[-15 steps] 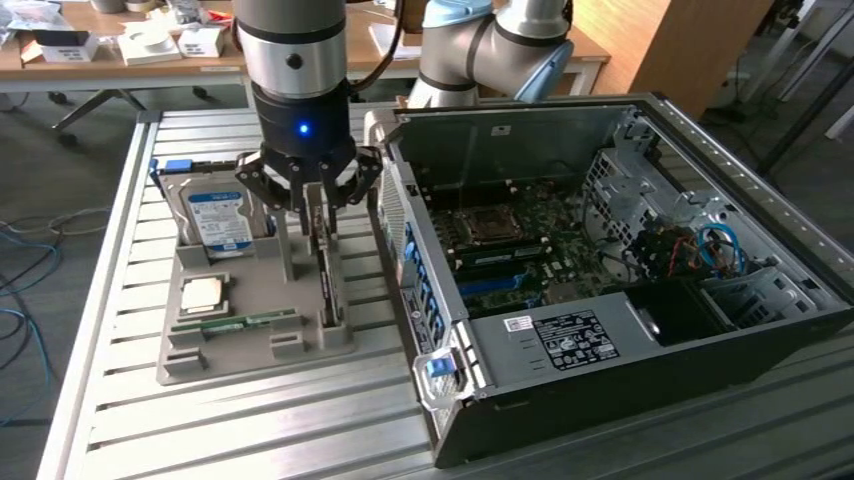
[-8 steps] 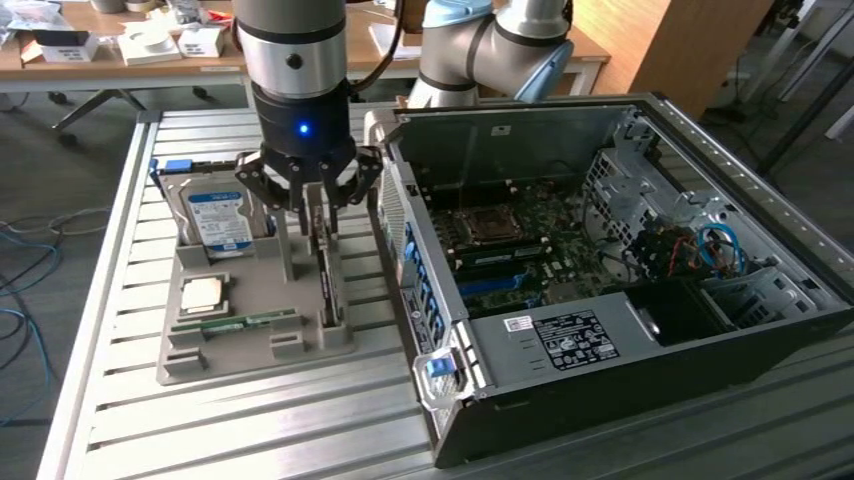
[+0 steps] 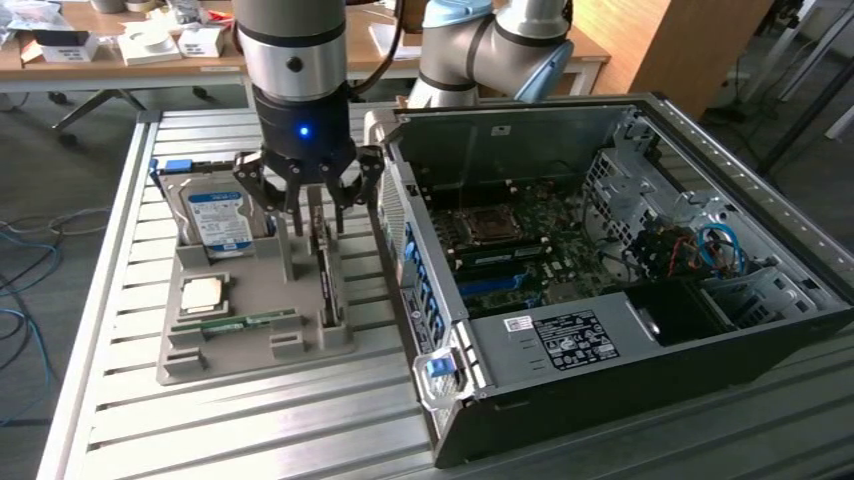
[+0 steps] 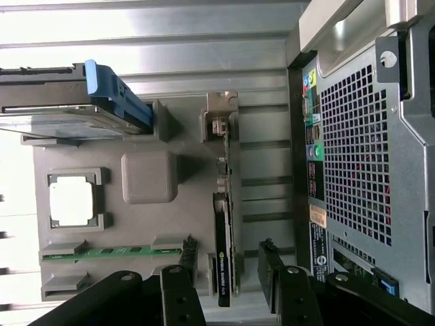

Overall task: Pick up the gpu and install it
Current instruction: 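Pick up the gpu and move the gpu toward the slot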

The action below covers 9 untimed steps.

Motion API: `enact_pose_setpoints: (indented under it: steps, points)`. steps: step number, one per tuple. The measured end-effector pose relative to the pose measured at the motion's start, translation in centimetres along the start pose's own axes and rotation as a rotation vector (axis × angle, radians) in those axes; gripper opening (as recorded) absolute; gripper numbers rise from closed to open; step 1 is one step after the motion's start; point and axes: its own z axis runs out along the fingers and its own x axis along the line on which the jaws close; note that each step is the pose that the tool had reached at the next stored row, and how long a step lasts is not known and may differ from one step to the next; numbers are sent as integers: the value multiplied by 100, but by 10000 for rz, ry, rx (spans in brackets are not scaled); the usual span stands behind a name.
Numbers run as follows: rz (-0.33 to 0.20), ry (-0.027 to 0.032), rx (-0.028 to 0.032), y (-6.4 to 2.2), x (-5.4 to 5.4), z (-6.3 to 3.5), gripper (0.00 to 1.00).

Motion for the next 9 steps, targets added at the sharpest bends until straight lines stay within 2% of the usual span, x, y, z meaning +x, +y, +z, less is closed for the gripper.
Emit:
enact_pose_setpoints:
  steps: [9]
  points:
    - [0, 4, 4, -8, 4, 161, 49]
